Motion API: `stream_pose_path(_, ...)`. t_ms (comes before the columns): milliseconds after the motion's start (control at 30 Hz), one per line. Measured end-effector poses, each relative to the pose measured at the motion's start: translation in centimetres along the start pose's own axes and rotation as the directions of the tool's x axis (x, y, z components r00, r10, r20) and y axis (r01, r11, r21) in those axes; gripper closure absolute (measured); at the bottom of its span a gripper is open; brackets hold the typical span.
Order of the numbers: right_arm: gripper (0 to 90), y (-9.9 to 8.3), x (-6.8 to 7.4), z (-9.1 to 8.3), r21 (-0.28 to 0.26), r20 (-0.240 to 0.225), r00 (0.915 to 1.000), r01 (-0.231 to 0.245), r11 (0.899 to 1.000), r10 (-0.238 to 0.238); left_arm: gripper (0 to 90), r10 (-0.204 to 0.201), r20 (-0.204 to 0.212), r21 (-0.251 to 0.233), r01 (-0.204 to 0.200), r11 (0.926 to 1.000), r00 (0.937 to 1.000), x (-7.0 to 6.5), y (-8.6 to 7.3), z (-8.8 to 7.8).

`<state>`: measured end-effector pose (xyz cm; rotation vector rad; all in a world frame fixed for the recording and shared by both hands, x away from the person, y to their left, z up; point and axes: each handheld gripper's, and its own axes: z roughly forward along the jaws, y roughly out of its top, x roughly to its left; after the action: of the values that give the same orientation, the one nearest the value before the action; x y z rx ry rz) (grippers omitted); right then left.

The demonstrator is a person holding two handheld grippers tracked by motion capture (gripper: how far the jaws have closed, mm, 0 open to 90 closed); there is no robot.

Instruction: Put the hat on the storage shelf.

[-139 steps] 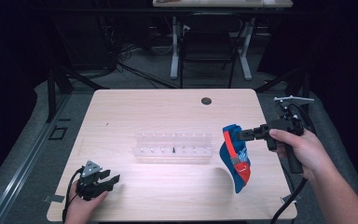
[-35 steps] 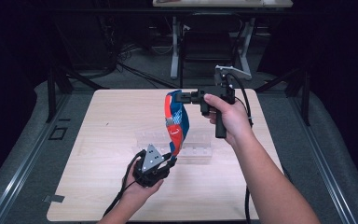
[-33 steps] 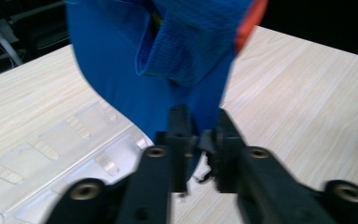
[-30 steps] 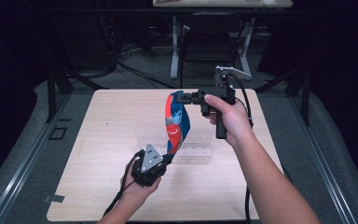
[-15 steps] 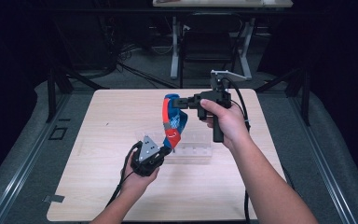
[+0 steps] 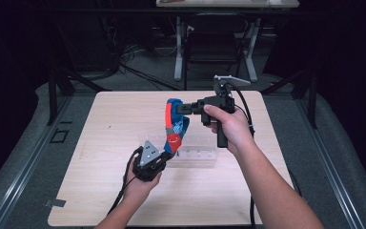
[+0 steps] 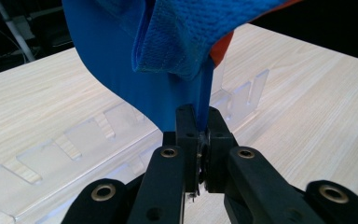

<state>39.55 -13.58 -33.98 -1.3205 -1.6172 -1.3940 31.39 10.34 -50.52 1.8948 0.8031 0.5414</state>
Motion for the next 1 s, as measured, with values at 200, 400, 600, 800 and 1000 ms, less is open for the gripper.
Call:
stream_pose_path(200, 89.8, 0.0, 0.0, 0.4, -0.002, 0.009, 1.0000, 0.003, 1.000, -0.003, 88.0, -0.028, 0.012, -0.016, 0.028, 0.9995, 0.9995, 0.1, -0.3, 0.1)
stream_pose_path(400, 89.4, 0.0, -0.2, 0.4, -0.010, 0.022, 0.9997, 0.004, 1.000, -0.004, 87.8, -0.039, -0.001, -0.036, 0.039, 0.9986, 0.9992, 0.4, -1.1, -0.2)
stream_pose_path(600, 89.6, -0.1, -0.1, 0.6, -0.003, 0.025, 0.9996, 0.012, 1.000, -0.012, 88.0, 0.008, 0.018, -0.054, -0.007, 0.9985, 0.9998, 0.4, -1.8, -0.2)
stream_pose_path(800, 89.7, -0.2, 0.4, 0.7, -0.006, 0.020, 0.9996, 0.022, 1.000, -0.022, 88.0, 0.007, 0.026, -0.040, -0.006, 0.9992, 0.9996, 0.4, -1.4, 0.5)
stream_pose_path(1000, 89.6, -0.1, -0.3, 0.7, -0.015, 0.046, 0.9988, 0.020, 1.000, -0.020, 87.9, 0.012, -0.004, -0.010, -0.012, 0.9999, 0.9999, 0.1, -1.6, 1.2)
